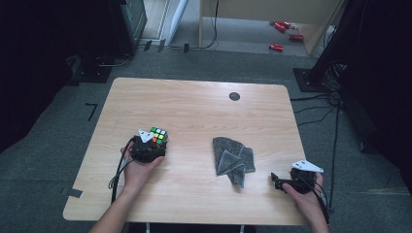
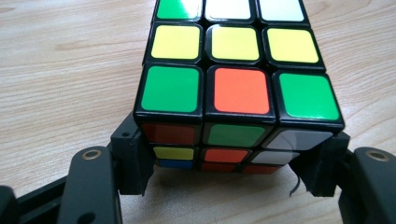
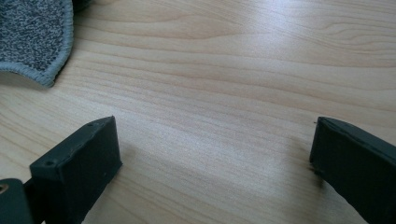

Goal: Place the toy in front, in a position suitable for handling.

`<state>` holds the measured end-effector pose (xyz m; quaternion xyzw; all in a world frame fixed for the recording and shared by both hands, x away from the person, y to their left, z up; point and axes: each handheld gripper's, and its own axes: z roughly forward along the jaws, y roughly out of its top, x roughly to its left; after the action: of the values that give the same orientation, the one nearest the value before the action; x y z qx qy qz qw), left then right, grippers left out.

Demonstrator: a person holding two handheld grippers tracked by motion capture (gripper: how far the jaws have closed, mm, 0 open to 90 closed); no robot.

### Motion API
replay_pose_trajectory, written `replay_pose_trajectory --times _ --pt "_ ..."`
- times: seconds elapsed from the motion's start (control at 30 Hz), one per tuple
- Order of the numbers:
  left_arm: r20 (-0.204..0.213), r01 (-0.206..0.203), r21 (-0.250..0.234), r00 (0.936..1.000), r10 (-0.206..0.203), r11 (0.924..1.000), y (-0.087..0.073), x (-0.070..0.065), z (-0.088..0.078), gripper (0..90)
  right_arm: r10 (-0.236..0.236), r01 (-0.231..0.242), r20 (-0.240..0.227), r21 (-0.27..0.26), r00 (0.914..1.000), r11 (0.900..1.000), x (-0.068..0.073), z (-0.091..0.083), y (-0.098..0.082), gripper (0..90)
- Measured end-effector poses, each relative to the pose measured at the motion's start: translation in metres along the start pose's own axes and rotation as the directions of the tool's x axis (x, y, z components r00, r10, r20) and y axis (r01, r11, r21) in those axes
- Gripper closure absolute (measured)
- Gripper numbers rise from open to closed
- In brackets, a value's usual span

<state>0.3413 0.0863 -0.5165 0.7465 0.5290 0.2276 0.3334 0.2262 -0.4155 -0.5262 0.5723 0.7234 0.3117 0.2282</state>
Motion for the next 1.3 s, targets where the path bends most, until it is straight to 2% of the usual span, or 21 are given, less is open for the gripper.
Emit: replay_pose_trajectory --times 0.1,0.23,0.3,0.5,0.6,0.63,0.7,0.83,0.97,1.1,1.2,1.3 --pt "-0.004 0.000 0.002 1.0000 0.000 1.0000 0.000 0.000 0.000 33.1 0.000 0.000 0.001 -0.001 1.0000 1.000 0.000 0.000 0.000 1.2" --pt "0.013 0.026 0.008 0.9996 -0.026 0.9996 0.001 0.003 0.001 31.7 0.001 -0.001 0.001 -0.001 1.0000 1.000 0.000 0.000 0.000 1.1" --pt "0.002 0.018 0.004 0.9998 -0.018 0.9998 0.000 0.001 0.001 32.9 0.002 -0.002 0.001 0.000 1.0000 1.000 0.000 0.000 0.000 1.2" --pt "0.010 0.008 0.005 0.9999 -0.008 1.0000 0.000 0.001 0.000 34.4 0.001 -0.001 0.001 -0.004 1.0000 1.000 0.001 0.000 0.000 2.9" --pt "0.026 0.004 -0.005 0.9997 -0.004 1.0000 -0.001 0.001 -0.002 34.4 -0.006 0.006 -0.004 -0.017 1.0000 1.000 0.003 -0.001 0.000 8.5" --pt "0.032 0.010 -0.009 0.9994 -0.009 0.9999 -0.001 0.001 -0.003 34.5 0.004 -0.004 -0.003 -0.027 1.0000 1.000 0.005 -0.001 0.001 15.0" --pt "0.045 0.025 -0.010 0.9987 -0.025 0.9996 -0.001 0.003 -0.004 34.5 0.011 -0.011 -0.007 -0.029 0.9999 1.000 0.006 -0.001 0.002 14.9" --pt "0.055 0.032 -0.007 0.9980 -0.032 0.9995 -0.002 0.006 -0.008 34.5 0.018 -0.020 -0.038 -0.048 0.9991 0.999 0.017 -0.003 0.011 15.1" --pt "0.052 0.019 -0.011 0.9985 -0.018 0.9998 -0.002 0.005 -0.011 34.5 -0.007 0.003 -0.056 -0.084 0.9984 0.996 0.031 -0.006 0.028 15.2" --pt "0.053 0.015 -0.009 0.9985 -0.015 0.9998 -0.003 0.005 -0.013 34.5 -0.028 0.022 -0.064 -0.096 0.9976 0.995 0.037 -0.007 0.038 15.2" --pt "0.073 0.026 -0.003 0.9970 -0.026 0.9997 -0.002 0.004 -0.014 34.5 -0.041 0.032 -0.079 -0.109 0.9961 0.994 0.042 -0.008 0.048 15.2" --pt "0.088 0.010 -0.009 0.9961 -0.010 0.9999 0.000 0.001 -0.016 34.5 -0.050 0.039 -0.088 -0.119 0.9948 0.992 0.046 -0.007 0.056 15.3"
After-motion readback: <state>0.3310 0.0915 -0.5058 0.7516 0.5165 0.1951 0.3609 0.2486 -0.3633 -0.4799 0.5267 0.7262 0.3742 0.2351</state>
